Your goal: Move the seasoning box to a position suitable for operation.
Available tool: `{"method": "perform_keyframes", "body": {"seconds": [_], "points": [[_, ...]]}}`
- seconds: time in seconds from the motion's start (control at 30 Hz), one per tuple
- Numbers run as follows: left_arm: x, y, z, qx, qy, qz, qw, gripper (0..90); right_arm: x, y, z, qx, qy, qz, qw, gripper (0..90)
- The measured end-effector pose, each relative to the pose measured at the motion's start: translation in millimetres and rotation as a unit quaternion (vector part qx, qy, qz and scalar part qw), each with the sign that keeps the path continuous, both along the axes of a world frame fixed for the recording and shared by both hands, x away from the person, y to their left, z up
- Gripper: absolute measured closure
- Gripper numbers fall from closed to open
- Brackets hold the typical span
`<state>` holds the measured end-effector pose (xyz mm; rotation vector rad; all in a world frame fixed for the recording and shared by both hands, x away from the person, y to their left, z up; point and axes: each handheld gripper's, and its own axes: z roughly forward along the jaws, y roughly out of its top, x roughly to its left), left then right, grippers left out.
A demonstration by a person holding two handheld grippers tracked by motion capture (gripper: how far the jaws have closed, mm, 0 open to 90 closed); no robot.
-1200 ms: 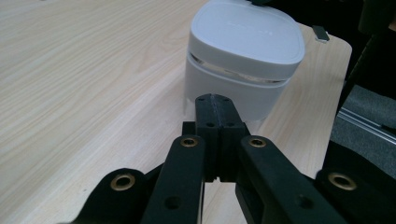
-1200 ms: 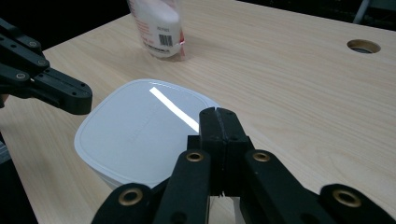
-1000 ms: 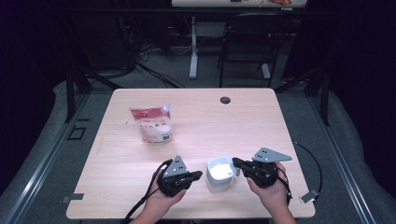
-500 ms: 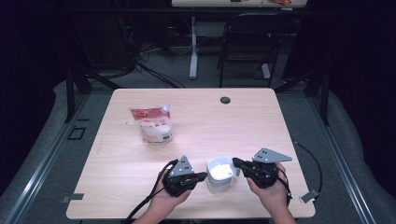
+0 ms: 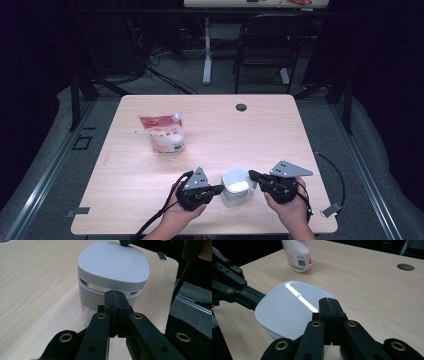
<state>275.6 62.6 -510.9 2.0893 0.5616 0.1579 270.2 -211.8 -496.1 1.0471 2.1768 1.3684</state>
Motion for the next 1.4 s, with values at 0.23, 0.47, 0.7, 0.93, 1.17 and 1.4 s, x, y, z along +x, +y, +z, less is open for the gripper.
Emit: {"method": "perform_keyframes", "body": {"seconds": [0.23, 0.47, 0.7, 0.93, 1.17, 1.4], "points": [[1.2, 1.0, 2.4, -0.008, -0.002, -0.002, 1.0, 90.0, -12.9, 1.5, 2.3, -0.027, -0.016, -0.005, 0.9995, 86.0], [1.7, 0.7, 5.2, -0.015, -0.003, -0.002, 0.9999, 90.0, -33.9, -5.5, -2.4, -0.03, -0.022, -0.004, 0.9993, 82.0], [2.2, 0.4, 6.7, -0.016, -0.003, -0.005, 0.9999, 90.0, -40.3, 3.8, -5.8, -0.054, -0.04, 0.016, 0.9976, 73.1], [2.9, 0.3, 7.5, -0.02, -0.003, -0.004, 0.9998, 90.0, -43.5, 7.0, -7.2, -0.069, -0.055, 0.019, 0.9959, 67.8], [3.2, 0.2, 8.2, -0.021, -0.003, -0.004, 0.9998, 90.0, -41.0, 7.6, -11.9, -0.08, -0.061, 0.021, 0.9947, 53.7], [3.4, -0.4, 8.5, -0.021, -0.002, -0.005, 0.9998, 90.0, -38.7, 8.4, -15.4, -0.08, -0.06, 0.02, 0.9948, 46.7]]}}
